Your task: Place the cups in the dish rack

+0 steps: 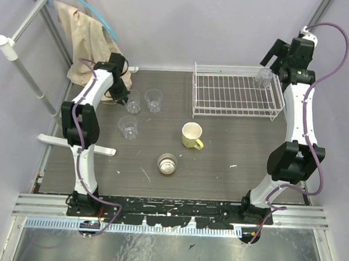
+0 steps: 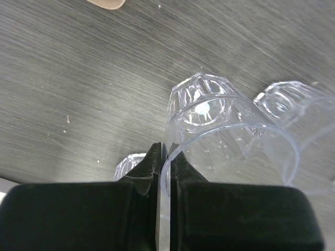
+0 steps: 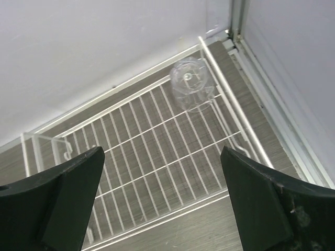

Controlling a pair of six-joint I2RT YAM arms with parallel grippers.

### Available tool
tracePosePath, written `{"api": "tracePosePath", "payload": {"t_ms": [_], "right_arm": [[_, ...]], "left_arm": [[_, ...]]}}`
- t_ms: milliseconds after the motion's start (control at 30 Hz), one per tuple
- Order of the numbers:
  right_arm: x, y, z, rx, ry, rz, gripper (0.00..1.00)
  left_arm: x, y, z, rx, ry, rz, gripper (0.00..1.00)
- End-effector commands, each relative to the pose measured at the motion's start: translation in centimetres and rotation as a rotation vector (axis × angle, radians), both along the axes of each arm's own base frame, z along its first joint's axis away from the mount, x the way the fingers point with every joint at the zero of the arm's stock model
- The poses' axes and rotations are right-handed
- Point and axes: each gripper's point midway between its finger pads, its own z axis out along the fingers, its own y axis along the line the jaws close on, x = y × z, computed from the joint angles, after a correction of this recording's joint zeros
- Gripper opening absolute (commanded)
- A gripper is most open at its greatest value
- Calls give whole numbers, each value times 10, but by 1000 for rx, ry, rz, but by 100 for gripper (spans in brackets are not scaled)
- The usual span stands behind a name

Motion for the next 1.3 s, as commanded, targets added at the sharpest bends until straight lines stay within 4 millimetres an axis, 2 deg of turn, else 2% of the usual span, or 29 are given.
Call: {"api": "tracePosePath", "payload": {"t_ms": [0,100,200,267,300,367,467,667,833,1067,1267], "right_arm": [[-9,49,64,26,-139,103,100],[-9,84,77,64,-146,187,100],[-11,120,77,142,-125,299,100],[-15,145,76,218,-116,390,100],[-23,170,79,323,-125,494,100],[-28,190,83,434,-142,570,100],[-39,217,89,601,-140,690,100],[-55,255,97,867,-107,867,100],[-62,280,96,1022,-63,924,100],[-69,311,101,1129,-51,1000,100],[-70,327,112,1191,-63,1041,100]], "left_arm": [[7,-1,94,-93,-212,13,0],[6,-17,130,-211,-300,8,0],[5,-40,168,-371,-403,0,0],[6,-59,194,-516,-476,-12,0],[9,-82,223,-714,-547,-11,0],[5,-102,244,-903,-559,-17,0],[0,-120,271,-1097,-579,-7,0],[-8,-145,313,-1346,-583,-25,0],[-10,-159,314,-1497,-524,1,0],[-24,-177,311,-1542,-428,-15,0],[-37,-187,308,-1544,-386,-30,1]]}}
